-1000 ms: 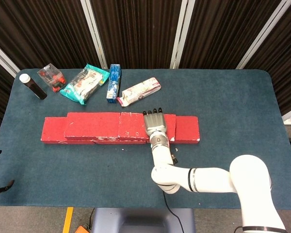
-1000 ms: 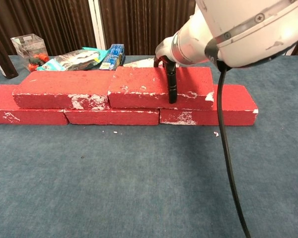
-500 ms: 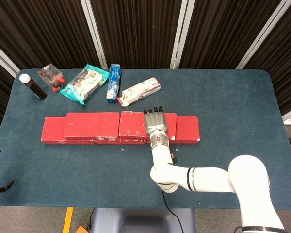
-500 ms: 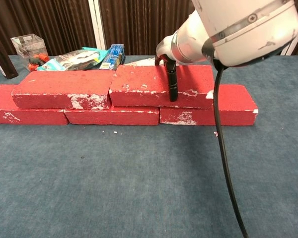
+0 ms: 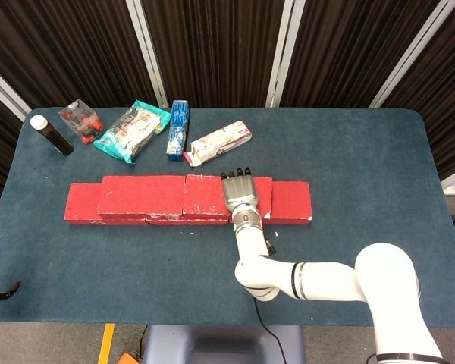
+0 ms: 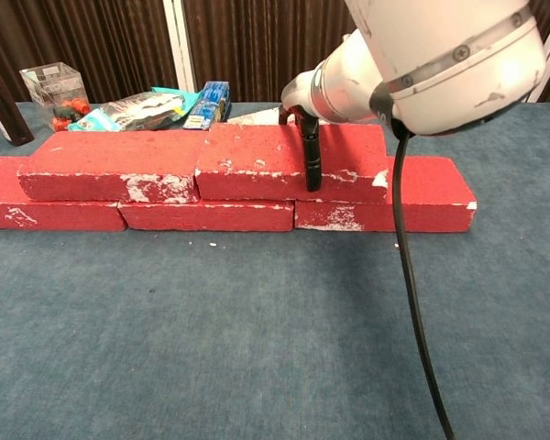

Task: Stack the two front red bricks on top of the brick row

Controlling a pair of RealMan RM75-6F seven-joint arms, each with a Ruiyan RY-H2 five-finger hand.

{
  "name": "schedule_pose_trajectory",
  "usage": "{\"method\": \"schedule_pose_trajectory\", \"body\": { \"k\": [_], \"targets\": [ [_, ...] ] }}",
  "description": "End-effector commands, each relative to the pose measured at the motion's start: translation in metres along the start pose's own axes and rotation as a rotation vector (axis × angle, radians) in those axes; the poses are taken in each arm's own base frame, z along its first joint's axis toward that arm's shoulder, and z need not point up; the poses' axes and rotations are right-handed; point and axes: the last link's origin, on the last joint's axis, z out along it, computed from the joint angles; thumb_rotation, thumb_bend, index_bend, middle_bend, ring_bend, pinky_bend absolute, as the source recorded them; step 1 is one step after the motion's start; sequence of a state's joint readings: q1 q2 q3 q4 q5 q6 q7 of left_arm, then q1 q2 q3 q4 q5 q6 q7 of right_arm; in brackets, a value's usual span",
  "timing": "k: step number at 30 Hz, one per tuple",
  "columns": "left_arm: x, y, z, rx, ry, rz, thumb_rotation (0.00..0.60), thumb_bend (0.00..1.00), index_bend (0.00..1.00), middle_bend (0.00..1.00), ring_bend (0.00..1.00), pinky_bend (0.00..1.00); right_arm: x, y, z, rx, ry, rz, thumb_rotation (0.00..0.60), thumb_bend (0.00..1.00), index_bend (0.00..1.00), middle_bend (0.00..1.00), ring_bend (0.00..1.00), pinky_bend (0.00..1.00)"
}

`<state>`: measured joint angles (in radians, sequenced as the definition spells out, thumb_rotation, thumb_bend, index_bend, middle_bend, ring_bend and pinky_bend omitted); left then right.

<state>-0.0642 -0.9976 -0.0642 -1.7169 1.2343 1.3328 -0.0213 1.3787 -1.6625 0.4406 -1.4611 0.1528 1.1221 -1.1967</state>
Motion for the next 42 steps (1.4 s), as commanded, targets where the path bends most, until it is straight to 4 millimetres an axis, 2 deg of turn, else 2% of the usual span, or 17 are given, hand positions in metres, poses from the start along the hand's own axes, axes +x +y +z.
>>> {"method": "schedule_pose_trajectory", "body": {
  "k": [1, 8, 24, 35, 42],
  "targets": [
    [0.0001, -0.0001, 0.0000, 0.001, 0.000, 0.000, 0.600, 0.22, 0.00, 0.00, 0.00, 0.03, -0.0001, -0.0005, 0.0001, 0.002, 0.003, 0.003, 0.600, 0.21, 0.35, 0.26, 0.10, 0.00],
    [0.0002, -0.0007, -0.0002, 0.005, -0.002, -0.001, 0.600, 0.23, 0.00, 0.00, 0.00, 0.03, 0.0000, 0.0002, 0.0000, -0.001, 0.005, 0.003, 0.600, 0.17, 0.33, 0.21, 0.05, 0.00],
    [0.0010, -0.0020, -0.0004, 0.012, -0.002, -0.002, 0.600, 0.23, 0.00, 0.00, 0.00, 0.03, -0.0012, -0.0027, -0.0007, 0.003, 0.004, 0.013, 0.600, 0.07, 0.30, 0.16, 0.01, 0.00],
    [0.0010, -0.0022, -0.0007, 0.017, -0.004, -0.003, 0.600, 0.22, 0.00, 0.00, 0.00, 0.03, -0.0015, -0.0020, -0.0006, -0.004, -0.001, 0.009, 0.600, 0.00, 0.23, 0.13, 0.00, 0.00],
    [0.0013, -0.0026, -0.0007, 0.019, -0.004, -0.004, 0.600, 0.22, 0.00, 0.00, 0.00, 0.03, -0.0018, -0.0026, -0.0001, -0.006, 0.005, 0.010, 0.600, 0.00, 0.19, 0.11, 0.00, 0.00]
  ]
}}
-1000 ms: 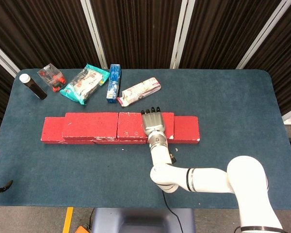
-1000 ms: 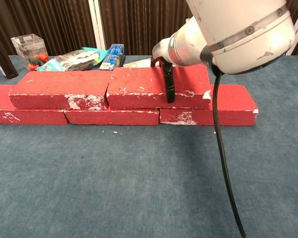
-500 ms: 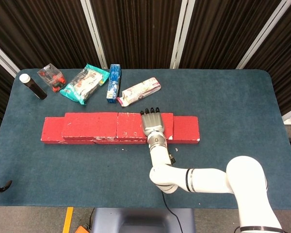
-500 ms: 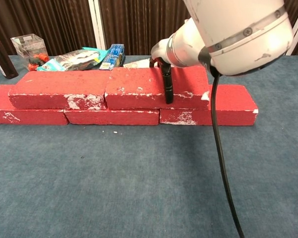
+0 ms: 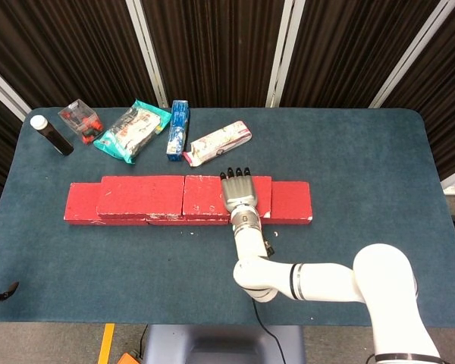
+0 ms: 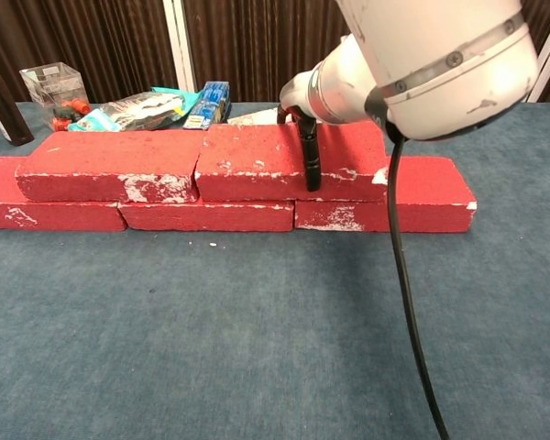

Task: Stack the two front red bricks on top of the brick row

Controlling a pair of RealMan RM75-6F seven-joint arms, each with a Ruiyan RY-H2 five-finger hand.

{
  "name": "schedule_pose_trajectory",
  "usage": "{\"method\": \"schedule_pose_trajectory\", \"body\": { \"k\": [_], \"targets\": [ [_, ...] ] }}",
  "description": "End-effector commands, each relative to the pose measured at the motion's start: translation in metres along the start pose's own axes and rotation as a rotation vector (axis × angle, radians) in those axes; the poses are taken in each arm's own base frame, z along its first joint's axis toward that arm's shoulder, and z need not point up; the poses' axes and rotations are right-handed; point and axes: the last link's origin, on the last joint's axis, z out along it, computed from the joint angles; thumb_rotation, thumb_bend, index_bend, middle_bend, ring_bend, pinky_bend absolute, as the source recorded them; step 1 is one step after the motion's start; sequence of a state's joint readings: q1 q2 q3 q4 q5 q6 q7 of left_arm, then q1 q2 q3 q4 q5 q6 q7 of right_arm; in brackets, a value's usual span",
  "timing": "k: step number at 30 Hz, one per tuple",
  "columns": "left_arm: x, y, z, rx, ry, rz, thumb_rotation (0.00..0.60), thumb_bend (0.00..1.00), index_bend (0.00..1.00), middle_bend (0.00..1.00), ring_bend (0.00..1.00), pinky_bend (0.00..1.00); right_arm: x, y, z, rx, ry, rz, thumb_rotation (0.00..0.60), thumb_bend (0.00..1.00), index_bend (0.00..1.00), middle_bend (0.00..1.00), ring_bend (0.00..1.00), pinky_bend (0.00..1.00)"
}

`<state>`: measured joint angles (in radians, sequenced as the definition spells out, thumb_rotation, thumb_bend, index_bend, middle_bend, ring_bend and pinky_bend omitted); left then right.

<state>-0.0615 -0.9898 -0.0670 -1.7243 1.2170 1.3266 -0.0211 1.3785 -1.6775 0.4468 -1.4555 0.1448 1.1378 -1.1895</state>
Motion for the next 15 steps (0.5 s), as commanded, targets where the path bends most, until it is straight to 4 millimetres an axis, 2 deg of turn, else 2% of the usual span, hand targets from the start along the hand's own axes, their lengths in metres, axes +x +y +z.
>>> {"method": "schedule_pose_trajectory", "body": {
  "k": [1, 15],
  "targets": [
    [0.0000, -0.0001, -0.0001, 0.001, -0.001, -0.001, 0.600, 0.22, 0.00, 0.00, 0.00, 0.03, -0.0006, -0.0004, 0.0003, 0.000, 0.001, -0.002, 0.600, 0.00, 0.19, 0.11, 0.00, 0.00],
    [0.0006, -0.0009, -0.0003, 0.005, 0.001, -0.004, 0.600, 0.22, 0.00, 0.00, 0.00, 0.03, 0.0000, -0.0041, -0.0005, 0.020, 0.019, 0.013, 0.600, 0.00, 0.16, 0.11, 0.00, 0.00]
  ]
}}
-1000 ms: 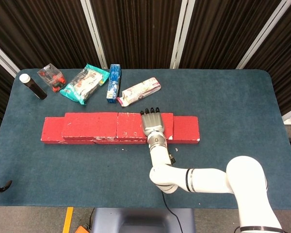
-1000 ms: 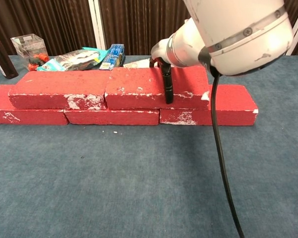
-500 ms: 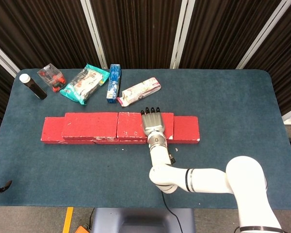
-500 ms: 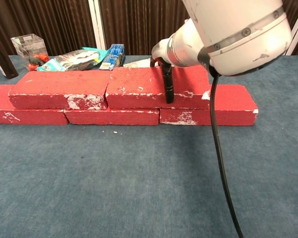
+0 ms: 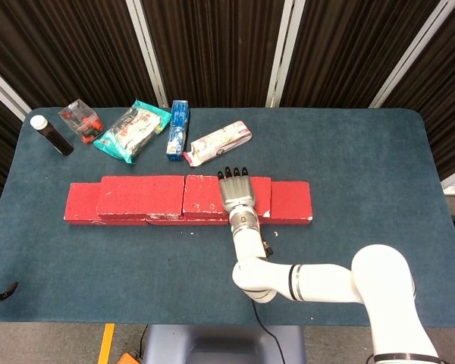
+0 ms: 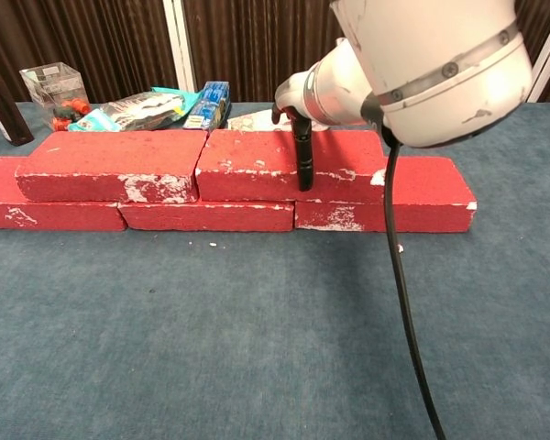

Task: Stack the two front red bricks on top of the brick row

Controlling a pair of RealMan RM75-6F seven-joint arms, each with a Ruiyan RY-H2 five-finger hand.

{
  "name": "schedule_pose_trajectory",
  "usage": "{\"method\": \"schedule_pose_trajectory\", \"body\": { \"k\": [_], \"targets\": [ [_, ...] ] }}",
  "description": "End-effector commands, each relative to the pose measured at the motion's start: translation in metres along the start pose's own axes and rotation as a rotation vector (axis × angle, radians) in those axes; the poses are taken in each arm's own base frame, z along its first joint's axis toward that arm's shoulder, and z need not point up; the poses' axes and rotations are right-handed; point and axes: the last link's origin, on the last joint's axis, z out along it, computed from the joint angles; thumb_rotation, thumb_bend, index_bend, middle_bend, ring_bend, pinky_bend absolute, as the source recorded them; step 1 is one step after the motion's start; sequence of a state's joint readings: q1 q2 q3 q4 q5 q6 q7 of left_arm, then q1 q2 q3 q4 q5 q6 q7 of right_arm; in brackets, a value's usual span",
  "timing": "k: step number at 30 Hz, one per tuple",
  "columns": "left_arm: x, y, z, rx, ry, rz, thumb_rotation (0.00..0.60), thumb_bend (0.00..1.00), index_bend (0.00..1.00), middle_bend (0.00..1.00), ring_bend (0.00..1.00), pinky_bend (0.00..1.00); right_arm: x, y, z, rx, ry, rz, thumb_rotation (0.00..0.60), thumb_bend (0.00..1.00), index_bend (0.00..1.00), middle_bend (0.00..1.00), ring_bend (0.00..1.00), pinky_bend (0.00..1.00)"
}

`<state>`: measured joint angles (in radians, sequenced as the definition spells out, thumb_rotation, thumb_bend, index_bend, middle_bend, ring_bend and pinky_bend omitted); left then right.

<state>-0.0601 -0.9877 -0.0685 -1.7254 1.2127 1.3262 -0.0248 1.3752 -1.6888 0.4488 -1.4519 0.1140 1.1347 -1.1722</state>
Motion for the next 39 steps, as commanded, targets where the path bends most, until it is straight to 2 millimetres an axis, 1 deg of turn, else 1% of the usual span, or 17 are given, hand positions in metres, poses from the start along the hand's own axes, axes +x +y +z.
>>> {"method": "schedule_pose_trajectory", "body": {
  "k": [1, 6, 9, 11, 15, 17, 18, 21, 24, 27, 30, 32, 39],
  "targets": [
    [0.000, 0.000, 0.000, 0.000, 0.000, 0.000, 0.600, 0.22, 0.00, 0.00, 0.00, 0.03, 0.001, -0.001, -0.001, 0.008, 0.004, 0.011, 0.600, 0.00, 0.16, 0.11, 0.00, 0.00],
    [0.000, -0.001, 0.000, 0.003, -0.001, 0.001, 0.600, 0.23, 0.00, 0.00, 0.00, 0.03, 0.010, -0.001, -0.008, 0.050, 0.022, 0.062, 0.600, 0.00, 0.16, 0.11, 0.00, 0.00],
    [0.000, -0.001, 0.001, 0.007, 0.000, -0.002, 0.600, 0.23, 0.00, 0.00, 0.00, 0.03, 0.017, 0.009, -0.017, 0.055, 0.033, 0.062, 0.600, 0.00, 0.16, 0.11, 0.00, 0.00],
    [0.001, -0.001, 0.000, 0.004, 0.000, -0.003, 0.600, 0.23, 0.00, 0.00, 0.00, 0.03, 0.023, 0.021, -0.022, 0.041, 0.056, 0.041, 0.600, 0.00, 0.16, 0.11, 0.00, 0.00],
    [0.001, -0.001, 0.000, 0.002, 0.000, -0.004, 0.600, 0.23, 0.00, 0.00, 0.00, 0.03, 0.025, 0.029, -0.024, 0.030, 0.065, 0.031, 0.600, 0.00, 0.15, 0.11, 0.00, 0.00],
    [0.001, -0.001, 0.000, 0.002, 0.001, -0.002, 0.600, 0.23, 0.00, 0.00, 0.00, 0.03, 0.027, 0.048, -0.025, -0.011, 0.079, 0.008, 0.600, 0.00, 0.15, 0.11, 0.00, 0.00],
    [0.001, -0.001, -0.001, 0.001, 0.001, 0.001, 0.600, 0.23, 0.00, 0.00, 0.00, 0.03, 0.028, 0.071, -0.024, -0.066, 0.101, -0.010, 0.600, 0.00, 0.15, 0.11, 0.00, 0.00],
    [0.001, 0.000, -0.002, 0.004, 0.006, 0.002, 0.600, 0.23, 0.00, 0.00, 0.00, 0.03, 0.026, 0.098, -0.026, -0.078, 0.133, -0.024, 0.600, 0.00, 0.15, 0.11, 0.00, 0.00],
    [0.000, 0.000, -0.001, 0.006, 0.004, 0.004, 0.600, 0.23, 0.00, 0.00, 0.00, 0.03, 0.023, 0.116, -0.024, -0.105, 0.138, -0.041, 0.600, 0.00, 0.14, 0.11, 0.00, 0.00],
    [0.000, 0.001, -0.001, 0.009, 0.006, 0.006, 0.600, 0.23, 0.00, 0.00, 0.00, 0.03, 0.021, 0.129, -0.020, -0.128, 0.138, -0.048, 0.600, 0.00, 0.14, 0.11, 0.00, 0.00],
    [-0.001, 0.001, -0.001, 0.009, 0.007, 0.010, 0.600, 0.23, 0.00, 0.00, 0.00, 0.03, 0.016, 0.136, -0.015, -0.140, 0.128, -0.053, 0.600, 0.00, 0.14, 0.11, 0.00, 0.00],
    [-0.001, 0.001, -0.002, 0.010, 0.007, 0.012, 0.600, 0.23, 0.00, 0.00, 0.00, 0.03, 0.013, 0.137, -0.011, -0.140, 0.126, -0.056, 0.600, 0.00, 0.14, 0.11, 0.00, 0.00],
    [0.000, -0.001, -0.001, 0.023, 0.014, 0.005, 0.600, 0.23, 0.00, 0.00, 0.00, 0.03, 0.002, 0.133, 0.000, -0.134, 0.122, -0.074, 0.600, 0.00, 0.14, 0.11, 0.00, 0.00]
  ]
}}
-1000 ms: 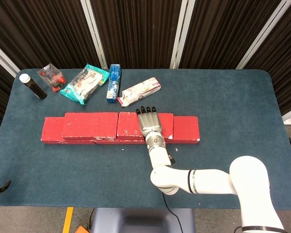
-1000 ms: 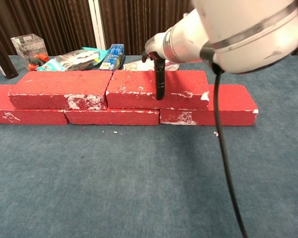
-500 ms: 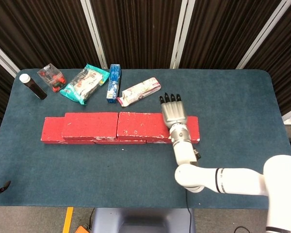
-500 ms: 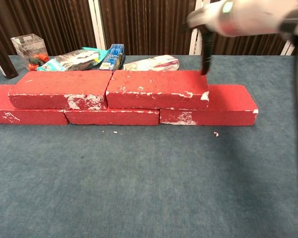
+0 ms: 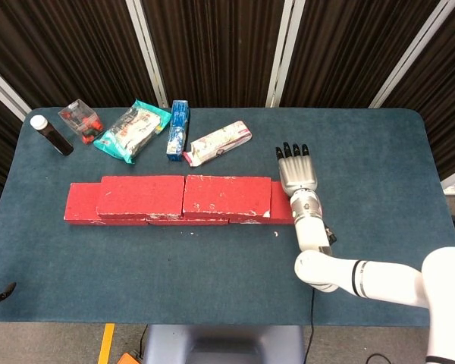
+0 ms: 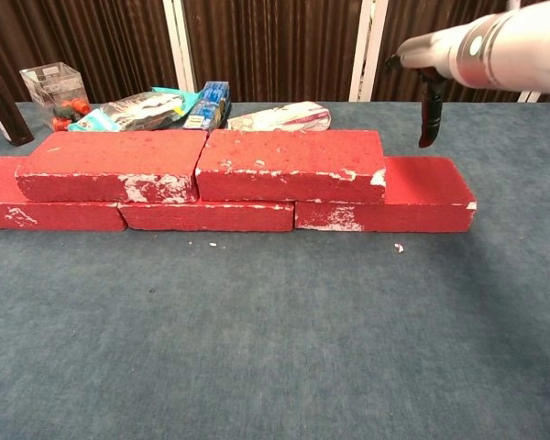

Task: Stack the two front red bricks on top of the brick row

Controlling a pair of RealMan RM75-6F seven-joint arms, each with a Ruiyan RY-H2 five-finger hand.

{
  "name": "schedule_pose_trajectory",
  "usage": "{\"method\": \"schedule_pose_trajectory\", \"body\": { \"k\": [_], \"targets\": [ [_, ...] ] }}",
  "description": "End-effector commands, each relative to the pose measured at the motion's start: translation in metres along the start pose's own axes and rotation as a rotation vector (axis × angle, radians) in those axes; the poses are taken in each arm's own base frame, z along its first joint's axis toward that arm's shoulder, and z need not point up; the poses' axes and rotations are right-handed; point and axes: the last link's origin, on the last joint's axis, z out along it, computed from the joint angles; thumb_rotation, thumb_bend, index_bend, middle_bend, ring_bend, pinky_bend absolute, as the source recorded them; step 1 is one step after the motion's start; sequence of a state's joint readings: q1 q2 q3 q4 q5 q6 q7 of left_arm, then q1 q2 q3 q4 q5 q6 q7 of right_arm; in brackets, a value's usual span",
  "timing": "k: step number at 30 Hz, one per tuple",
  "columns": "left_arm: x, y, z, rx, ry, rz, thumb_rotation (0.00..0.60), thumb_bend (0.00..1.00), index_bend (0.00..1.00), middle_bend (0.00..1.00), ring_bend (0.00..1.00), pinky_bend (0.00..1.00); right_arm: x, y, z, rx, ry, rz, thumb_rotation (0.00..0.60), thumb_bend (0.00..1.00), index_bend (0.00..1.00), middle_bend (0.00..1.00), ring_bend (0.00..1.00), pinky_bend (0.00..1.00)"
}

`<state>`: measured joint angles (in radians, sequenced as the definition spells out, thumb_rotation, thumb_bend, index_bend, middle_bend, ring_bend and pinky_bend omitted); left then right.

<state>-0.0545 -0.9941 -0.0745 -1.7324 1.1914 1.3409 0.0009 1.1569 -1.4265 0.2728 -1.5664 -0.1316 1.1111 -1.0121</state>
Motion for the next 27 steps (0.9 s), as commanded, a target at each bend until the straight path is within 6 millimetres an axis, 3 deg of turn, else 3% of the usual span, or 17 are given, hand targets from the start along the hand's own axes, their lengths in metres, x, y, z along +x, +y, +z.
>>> {"method": "schedule_pose_trajectory", "body": {
  "k": [1, 27],
  "targets": [
    [0.000, 0.000, 0.000, 0.001, 0.001, -0.003, 0.600, 0.23, 0.00, 0.00, 0.00, 0.03, -0.006, -0.004, 0.003, 0.008, -0.006, -0.008, 0.600, 0.00, 0.14, 0.11, 0.00, 0.00],
    [0.001, -0.002, -0.001, 0.002, 0.002, -0.008, 0.600, 0.23, 0.00, 0.00, 0.00, 0.03, -0.025, -0.029, 0.013, 0.046, 0.008, 0.002, 0.600, 0.00, 0.14, 0.10, 0.00, 0.00]
  ]
}}
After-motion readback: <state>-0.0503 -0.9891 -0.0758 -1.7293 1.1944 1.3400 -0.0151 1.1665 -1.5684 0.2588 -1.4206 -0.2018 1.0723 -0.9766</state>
